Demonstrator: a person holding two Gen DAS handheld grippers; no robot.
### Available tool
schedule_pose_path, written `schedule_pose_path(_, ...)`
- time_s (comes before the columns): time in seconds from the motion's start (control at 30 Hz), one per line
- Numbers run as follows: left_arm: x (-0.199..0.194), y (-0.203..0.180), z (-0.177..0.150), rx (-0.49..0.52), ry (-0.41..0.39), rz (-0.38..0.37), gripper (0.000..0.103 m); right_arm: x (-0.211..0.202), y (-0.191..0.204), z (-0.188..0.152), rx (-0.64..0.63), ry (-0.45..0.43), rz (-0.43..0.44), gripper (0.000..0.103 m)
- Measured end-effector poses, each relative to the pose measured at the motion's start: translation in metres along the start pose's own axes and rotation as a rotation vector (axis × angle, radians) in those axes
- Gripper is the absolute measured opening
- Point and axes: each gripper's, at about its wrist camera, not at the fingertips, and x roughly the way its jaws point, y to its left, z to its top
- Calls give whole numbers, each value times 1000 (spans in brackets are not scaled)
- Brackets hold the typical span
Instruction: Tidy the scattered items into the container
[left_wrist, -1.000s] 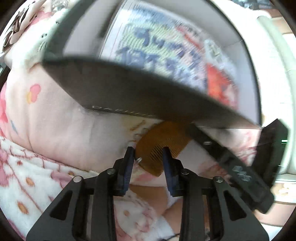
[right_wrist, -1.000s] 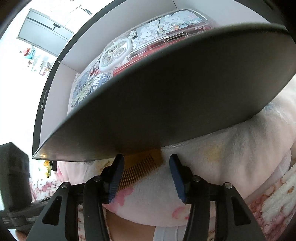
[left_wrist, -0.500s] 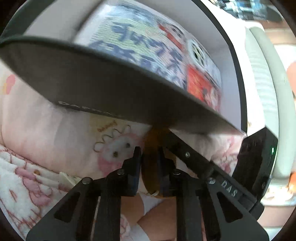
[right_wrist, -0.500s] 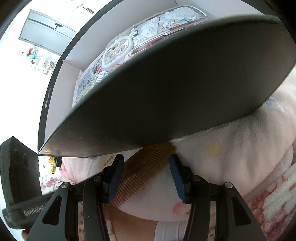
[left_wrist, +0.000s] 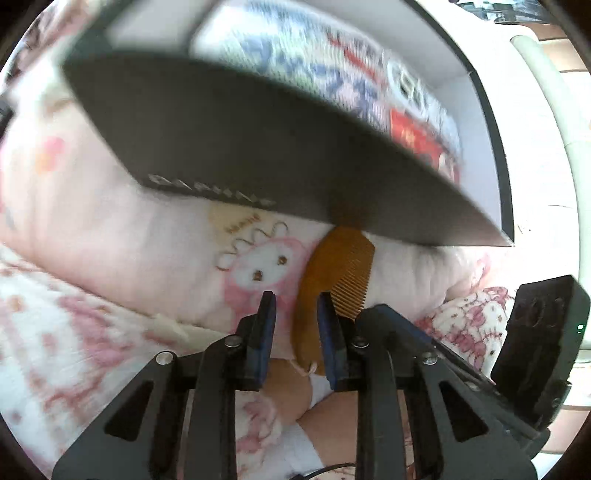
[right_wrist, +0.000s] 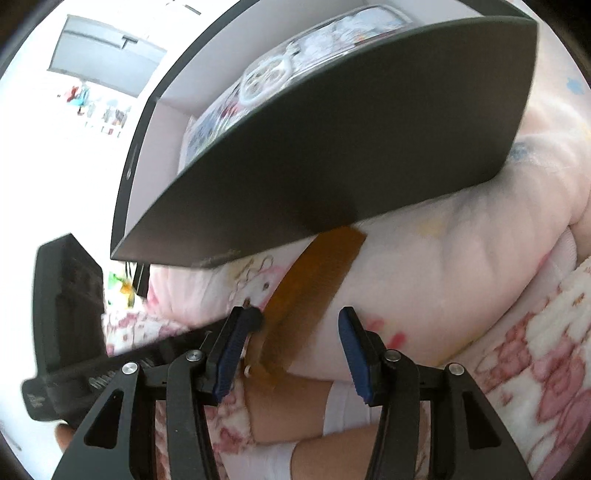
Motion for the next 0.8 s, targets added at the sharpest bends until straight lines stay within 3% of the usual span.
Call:
schedule_pose_path(0.13, -25, 9, -6, 19, -48, -6, 27, 21, 12, -1, -30, 39, -10, 47)
schedule_pose_path(0.27, -33, 14, -28, 23, -42, -9, 29, 41, 23, 2, -47, 59, -14, 47)
schedule_pose_path(0.3, -31, 14, -29, 21, -39, -13, 29, 43, 25, 4, -51, 56, -5, 44)
schedule_pose_path(0.33, -28, 13, -33, 20, -40, -18, 28, 43, 26, 6, -47, 54, 20, 25)
schedule_pose_path(0.37, -29, 13, -35, 25, -44, -22, 28, 43, 26, 7, -39, 57, 43, 16)
schedule_pose_path(0.4, -30, 14, -37, 28, -47, -28, 29, 44, 26, 8, -26, 66, 76, 14)
schedule_pose_path(0.63, -35, 28, -37, 2, -52, -93, 29, 30, 46, 5, -73, 11, 132, 11)
schedule_pose_path(0.73, -35, 32, -37, -4, -49, -142, 34, 24, 44, 4, -33, -30, 169, 9)
schedule_pose_path(0.77, -35, 32, -37, -6, -42, -164, 36, 23, 44, -1, -11, -42, 184, 9)
schedule_pose_path(0.8, -34, 32, -37, -7, -35, -181, 37, 25, 53, -31, 9, -50, 202, 9)
